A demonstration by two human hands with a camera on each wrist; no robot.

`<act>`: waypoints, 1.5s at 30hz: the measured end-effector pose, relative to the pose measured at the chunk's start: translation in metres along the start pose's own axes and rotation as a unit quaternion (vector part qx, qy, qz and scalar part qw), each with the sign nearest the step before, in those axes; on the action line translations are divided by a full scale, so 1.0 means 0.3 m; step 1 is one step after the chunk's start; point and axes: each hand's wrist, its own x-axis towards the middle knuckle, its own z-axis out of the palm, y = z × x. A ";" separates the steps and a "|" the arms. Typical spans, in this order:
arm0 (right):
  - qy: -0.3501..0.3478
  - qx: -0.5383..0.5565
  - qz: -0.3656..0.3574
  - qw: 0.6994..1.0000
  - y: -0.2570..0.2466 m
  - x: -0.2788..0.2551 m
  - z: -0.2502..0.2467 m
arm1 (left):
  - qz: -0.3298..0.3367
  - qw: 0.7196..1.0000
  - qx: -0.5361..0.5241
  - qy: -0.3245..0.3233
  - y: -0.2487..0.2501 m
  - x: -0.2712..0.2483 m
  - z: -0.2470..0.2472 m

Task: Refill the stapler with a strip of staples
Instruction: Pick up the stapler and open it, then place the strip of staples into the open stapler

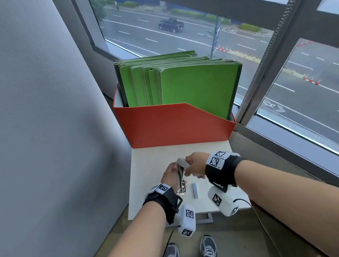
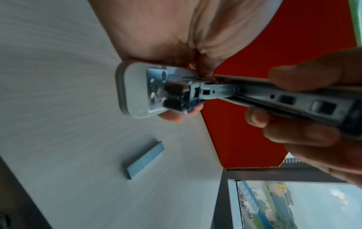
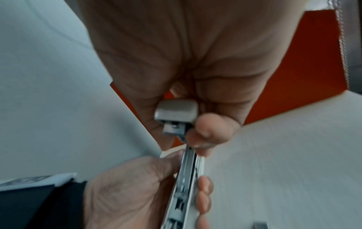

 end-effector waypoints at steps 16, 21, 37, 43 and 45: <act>0.149 0.140 -0.002 0.979 -0.046 0.147 -0.171 | -0.010 0.997 -0.061 -0.052 -0.061 -0.064 -0.053; 0.126 0.167 0.012 0.978 -0.027 0.203 -0.095 | -0.034 0.996 -0.060 -0.047 -0.092 -0.082 -0.077; 0.070 0.005 -0.008 0.997 0.248 0.165 0.273 | -0.057 0.983 -0.176 -0.021 -0.068 -0.068 -0.085; 0.118 0.212 -0.038 0.969 0.235 0.132 0.195 | -0.071 0.983 -0.167 -0.034 -0.052 -0.064 -0.067; 0.139 0.307 -0.073 0.939 0.203 0.099 0.146 | -0.070 0.984 -0.157 -0.036 -0.045 -0.062 -0.063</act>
